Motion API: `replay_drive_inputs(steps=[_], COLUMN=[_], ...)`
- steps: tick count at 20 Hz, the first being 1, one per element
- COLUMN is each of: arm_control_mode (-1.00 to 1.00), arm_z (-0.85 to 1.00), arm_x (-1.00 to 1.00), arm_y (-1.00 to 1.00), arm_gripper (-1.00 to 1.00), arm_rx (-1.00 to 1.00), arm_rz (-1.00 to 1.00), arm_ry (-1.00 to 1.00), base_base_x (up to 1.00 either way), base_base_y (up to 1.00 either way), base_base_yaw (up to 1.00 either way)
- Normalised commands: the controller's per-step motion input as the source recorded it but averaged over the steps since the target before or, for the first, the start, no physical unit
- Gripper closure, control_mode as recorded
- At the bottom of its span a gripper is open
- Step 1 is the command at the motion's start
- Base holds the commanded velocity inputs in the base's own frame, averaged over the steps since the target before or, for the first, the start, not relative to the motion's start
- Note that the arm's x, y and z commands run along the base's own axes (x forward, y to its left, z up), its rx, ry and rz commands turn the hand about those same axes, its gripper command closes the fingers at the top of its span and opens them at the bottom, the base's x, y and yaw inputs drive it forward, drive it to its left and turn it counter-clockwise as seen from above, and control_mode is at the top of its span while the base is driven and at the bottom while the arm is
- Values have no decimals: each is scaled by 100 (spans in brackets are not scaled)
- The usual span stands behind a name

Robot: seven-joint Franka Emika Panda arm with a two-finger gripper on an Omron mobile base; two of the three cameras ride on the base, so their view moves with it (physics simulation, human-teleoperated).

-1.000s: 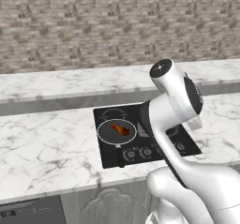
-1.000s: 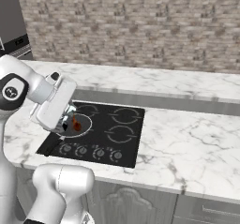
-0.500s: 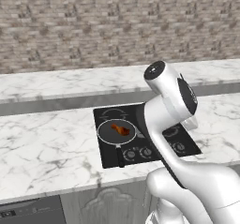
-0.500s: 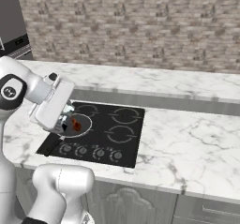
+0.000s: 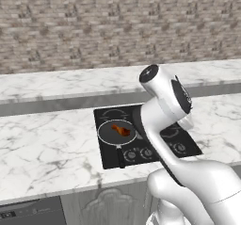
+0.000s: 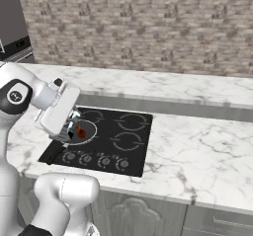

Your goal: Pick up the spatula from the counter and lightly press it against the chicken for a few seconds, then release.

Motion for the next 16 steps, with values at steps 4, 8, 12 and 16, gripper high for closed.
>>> replay_drive_inputs(steps=[4,8,12,16], arm_control_mode=[-100,-100,-100,-100], arm_z=[-2,0,0,0], arm_x=[8,8,17,20], arm_y=[6,4,3,7], arm_gripper=[100,100,100,100], arm_rx=[-3,-3,-2,-1], arm_rz=[0,0,0,0], arm_ry=[0,0,0,0], base_base_x=[0,0,0,0], base_base_y=[0,0,0,0], base_base_yaw=[0,0,0,0])
